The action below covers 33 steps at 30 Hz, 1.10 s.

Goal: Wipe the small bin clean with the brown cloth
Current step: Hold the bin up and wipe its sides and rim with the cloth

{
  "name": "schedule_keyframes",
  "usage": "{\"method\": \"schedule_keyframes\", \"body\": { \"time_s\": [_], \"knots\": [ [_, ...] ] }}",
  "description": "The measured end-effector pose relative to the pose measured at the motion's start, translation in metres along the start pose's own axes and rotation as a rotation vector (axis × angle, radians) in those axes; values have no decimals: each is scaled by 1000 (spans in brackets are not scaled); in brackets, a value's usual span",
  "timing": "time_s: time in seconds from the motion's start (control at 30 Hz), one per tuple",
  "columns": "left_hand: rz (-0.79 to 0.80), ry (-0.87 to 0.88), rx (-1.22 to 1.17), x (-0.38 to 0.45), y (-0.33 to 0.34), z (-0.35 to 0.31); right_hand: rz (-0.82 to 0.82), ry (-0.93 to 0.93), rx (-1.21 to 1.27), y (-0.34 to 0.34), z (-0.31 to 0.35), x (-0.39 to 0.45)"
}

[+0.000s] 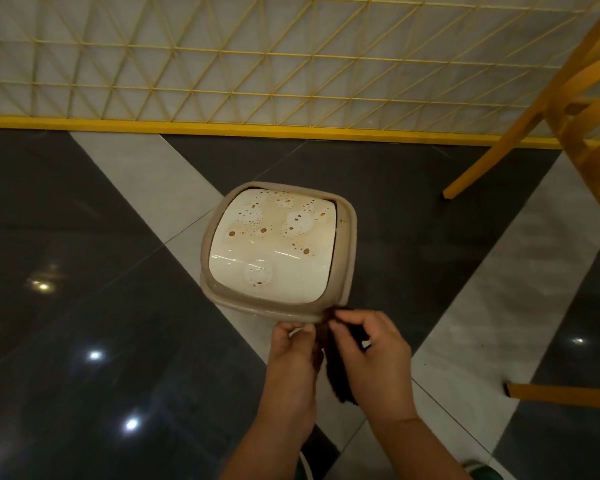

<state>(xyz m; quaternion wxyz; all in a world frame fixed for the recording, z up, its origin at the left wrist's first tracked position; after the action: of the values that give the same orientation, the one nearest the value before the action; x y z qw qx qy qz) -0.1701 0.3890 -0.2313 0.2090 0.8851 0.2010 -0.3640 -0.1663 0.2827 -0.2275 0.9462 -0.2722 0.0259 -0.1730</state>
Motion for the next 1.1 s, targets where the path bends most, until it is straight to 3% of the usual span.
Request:
{"method": "schedule_keyframes", "body": {
  "time_s": [0.1, 0.27, 0.33, 0.47, 0.53, 0.67, 0.83, 1.1],
  "knots": [
    [9, -9, 10, -1, -1, -1, -93, 129, 97, -12, 0, 11],
    [-98, 89, -99, 4, -2, -7, -95, 142, 147, -5, 6, 20],
    [-101, 114, -96, 5, 1, -7, -75, 93, 121, 1, 10, 10],
    [-127, 107, -80, 4, 0, -4, 115, -119, -49, 10, 6, -11],
    [-139, 112, -94, 4, 1, -5, 86, -139, -64, 8, 2, -7],
    [-139, 138, -170, 1, 2, -10, -75, 73, 79, 0, 2, 6],
    [-141, 134, -198, -2, -1, -10, -3, 84, 51, 5, 7, -7],
    [-142, 156, -177, 2, -12, -17, -142, 286, 203, 6, 11, 66]
  ]
}}
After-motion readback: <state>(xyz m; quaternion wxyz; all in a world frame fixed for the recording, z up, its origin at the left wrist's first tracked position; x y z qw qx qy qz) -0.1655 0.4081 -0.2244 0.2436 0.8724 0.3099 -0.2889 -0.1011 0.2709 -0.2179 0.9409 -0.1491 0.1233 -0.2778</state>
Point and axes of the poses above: each hand's wrist, its own x-axis towards the middle knuckle, its own y-axis out of the palm, z = x × y, the point moved 2 cm from there along x, towards the middle knuckle, and after that the axes turned 7 degrees about -z, right-handed, at the moved point
